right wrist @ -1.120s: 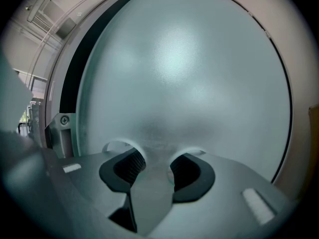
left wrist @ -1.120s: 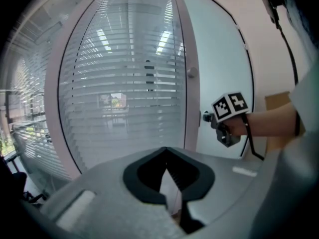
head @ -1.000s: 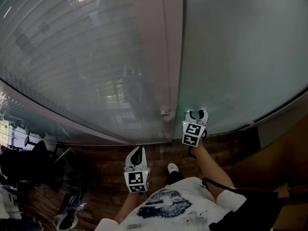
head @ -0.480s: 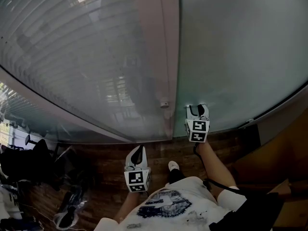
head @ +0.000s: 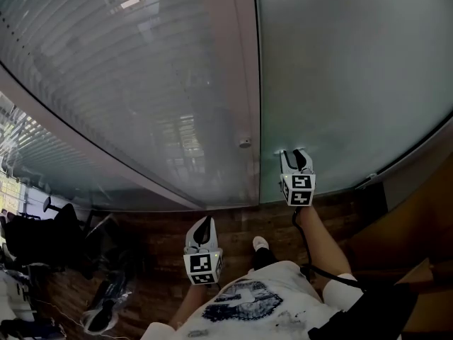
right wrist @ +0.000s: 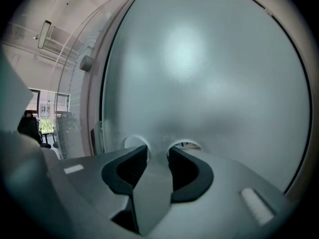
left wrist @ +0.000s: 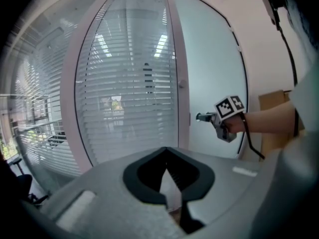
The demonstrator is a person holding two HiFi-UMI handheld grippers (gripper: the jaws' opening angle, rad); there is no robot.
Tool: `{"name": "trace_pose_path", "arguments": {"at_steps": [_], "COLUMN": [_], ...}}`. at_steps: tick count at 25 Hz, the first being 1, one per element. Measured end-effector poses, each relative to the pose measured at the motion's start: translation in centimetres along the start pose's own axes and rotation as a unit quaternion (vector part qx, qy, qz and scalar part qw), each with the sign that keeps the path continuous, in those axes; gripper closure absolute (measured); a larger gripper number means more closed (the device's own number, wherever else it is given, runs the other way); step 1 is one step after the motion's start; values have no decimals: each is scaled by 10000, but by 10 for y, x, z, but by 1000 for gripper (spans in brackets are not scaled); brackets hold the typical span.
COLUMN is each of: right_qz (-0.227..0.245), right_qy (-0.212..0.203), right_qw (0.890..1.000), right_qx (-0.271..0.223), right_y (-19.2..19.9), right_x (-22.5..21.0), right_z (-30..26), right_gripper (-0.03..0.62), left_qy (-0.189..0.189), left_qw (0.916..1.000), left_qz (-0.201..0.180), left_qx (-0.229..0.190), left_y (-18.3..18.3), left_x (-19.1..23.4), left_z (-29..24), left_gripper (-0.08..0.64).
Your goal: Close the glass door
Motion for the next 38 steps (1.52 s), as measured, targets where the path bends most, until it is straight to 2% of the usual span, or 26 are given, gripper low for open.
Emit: {"name": "trace_pose_path", "arguments": {"at_steps": [8,17,21,32,38], "right_qz": [277,243,193,141,205], "right_qy": [89,136,201,155,109], "right_qw": [9996,9996,9996,9998,9997], "right_qx": [24,7,-72,-73,31], "right_y": [11,25,25,29,33], "right_x": [-2,-5,-10,-4,-7], "right_z": [49,131,169,261,281], "right_gripper": [505,560,580,584,584], "left_qy": [172,388,604,997,1176], "left_qw": [9998,9990,9978,9943,9928], "left_qz": [-74,-191,-216,-356,-213], "left_qx": [-51,-120,-155,-122,-43], "left_y": [5,13,24,48,51], "left_x": [-18,-48,-64,-87,-99], "left_z": [19,56,69,87,80], "left_gripper": [557,557,557,557,557]}}
Point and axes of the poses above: the fingertips, and each gripper's own axes: z backward along the fingers, x to its left, y out of its underside, the point moved 6 cm from there along z, backward along the fingers, and after that the axes turned 11 degrees about y, right-handed, at the moved point
